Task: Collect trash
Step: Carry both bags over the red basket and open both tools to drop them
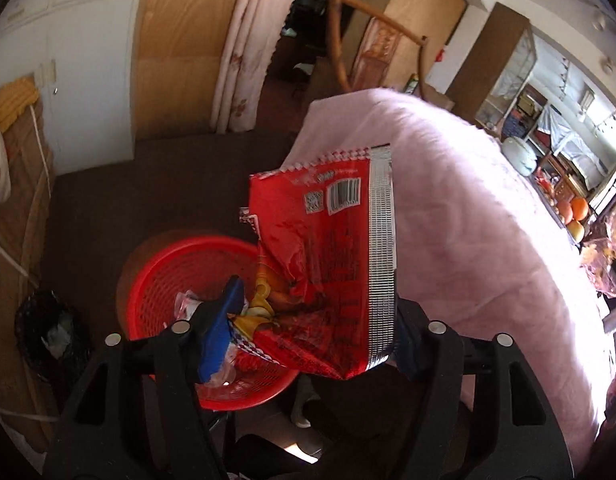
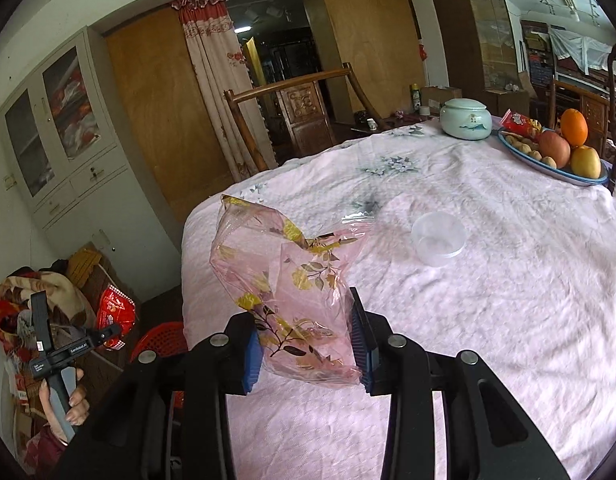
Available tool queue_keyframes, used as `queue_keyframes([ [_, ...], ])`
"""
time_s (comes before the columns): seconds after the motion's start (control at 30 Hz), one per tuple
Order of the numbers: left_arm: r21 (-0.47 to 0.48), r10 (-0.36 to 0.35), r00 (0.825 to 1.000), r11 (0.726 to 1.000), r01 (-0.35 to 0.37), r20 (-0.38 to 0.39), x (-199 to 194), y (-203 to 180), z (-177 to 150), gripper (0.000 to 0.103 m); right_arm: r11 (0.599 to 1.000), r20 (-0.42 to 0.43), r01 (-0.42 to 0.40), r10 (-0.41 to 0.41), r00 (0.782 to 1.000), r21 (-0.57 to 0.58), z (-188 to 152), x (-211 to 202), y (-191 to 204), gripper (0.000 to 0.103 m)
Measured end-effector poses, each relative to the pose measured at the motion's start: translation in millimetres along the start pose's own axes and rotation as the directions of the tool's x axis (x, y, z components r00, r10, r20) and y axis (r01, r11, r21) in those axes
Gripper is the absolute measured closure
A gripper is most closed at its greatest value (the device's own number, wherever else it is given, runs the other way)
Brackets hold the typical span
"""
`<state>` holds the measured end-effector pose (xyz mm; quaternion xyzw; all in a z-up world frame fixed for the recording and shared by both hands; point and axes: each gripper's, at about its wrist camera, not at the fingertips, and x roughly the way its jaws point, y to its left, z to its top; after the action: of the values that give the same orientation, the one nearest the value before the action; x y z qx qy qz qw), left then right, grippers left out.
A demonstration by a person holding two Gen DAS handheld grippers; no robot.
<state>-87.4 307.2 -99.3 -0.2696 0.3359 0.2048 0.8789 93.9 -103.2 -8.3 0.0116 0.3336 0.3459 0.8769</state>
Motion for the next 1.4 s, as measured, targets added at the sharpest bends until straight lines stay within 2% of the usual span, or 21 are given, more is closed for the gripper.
queue_keyframes([
  [0.1, -0.048, 0.024, 0.999, 0.999, -0.025, -0.027, 14, 23, -6, 0.024, 1.0, -0.011, 0.012, -0.012, 1.0, 0.0, -4, 6, 7, 0.066],
  [0.27, -0.125, 0.041, 0.997, 0.991, -0.049, -0.069, 31, 53, -17, 0.019, 1.0, -0.009, 0.016, -0.016, 1.0, -0.003, -9, 9, 18, 0.066],
  [0.43, -0.157, 0.069, 0.996, 0.985, -0.077, -0.058, 32, 67, -19, 0.014, 0.999, 0.012, 0.018, -0.017, 1.0, -0.043, -12, 10, 39, 0.066],
  [0.53, -0.173, 0.121, 0.992, 0.977, -0.124, -0.03, 26, 78, -19, 0.01, 0.997, 0.014, -0.018, 0.019, 1.0, -0.069, -16, 12, 60, 0.066],
  [0.7, -0.204, 0.214, 0.977, 0.957, -0.207, 0.014, 16, 97, -18, 0.01, 0.986, -0.01, -0.131, 0.13, 0.991, -0.105, -27, 27, 112, 0.066],
  [0.83, -0.227, 0.279, 0.96, 0.937, -0.266, 0.029, 12, 114, -17, 0.009, 0.964, -0.063, -0.242, 0.236, 0.97, -0.109, -38, 56, 160, 0.066],
  [0.93, -0.266, 0.294, 0.956, 0.923, -0.278, 0.02, 8, 131, -18, 0.009, 0.95, -0.125, -0.295, 0.282, 0.951, -0.104, -46, 83, 192, 0.066],
  [1.07, -0.343, 0.242, 0.97, 0.911, -0.227, 0.001, 1, 151, -14, 0.009, 0.939, -0.216, -0.324, 0.295, 0.931, -0.114, -63, 124, 229, 0.066],
  [1.17, -0.365, 0.245, 0.969, 0.903, -0.228, 0.002, -2, 155, -14, 0.007, 0.937, -0.276, -0.334, 0.295, 0.915, -0.103, -74, 157, 251, 0.064],
  [1.23, -0.363, 0.276, 0.961, 0.895, -0.259, -0.003, -1, 155, -13, 0.007, 0.94, -0.321, -0.326, 0.278, 0.905, -0.105, -82, 183, 264, 0.045],
  [1.27, -0.364, 0.294, 0.956, 0.889, -0.276, -0.007, -1, 157, -13, 0.007, 0.942, -0.345, -0.318, 0.263, 0.901, -0.111, -85, 196, 270, 0.04],
  [1.33, -0.371, 0.3, 0.954, 0.884, -0.283, -0.011, 1, 156, -13, 0.007, 0.948, -0.382, -0.295, 0.231, 0.895, -0.116, -93, 217, 277, 0.037],
  [1.4, -0.385, 0.28, 0.96, 0.885, -0.262, -0.01, 0, 158, -14, 0.007, 0.952, -0.403, -0.283, 0.216, 0.889, -0.115, -96, 227, 279, 0.037],
])
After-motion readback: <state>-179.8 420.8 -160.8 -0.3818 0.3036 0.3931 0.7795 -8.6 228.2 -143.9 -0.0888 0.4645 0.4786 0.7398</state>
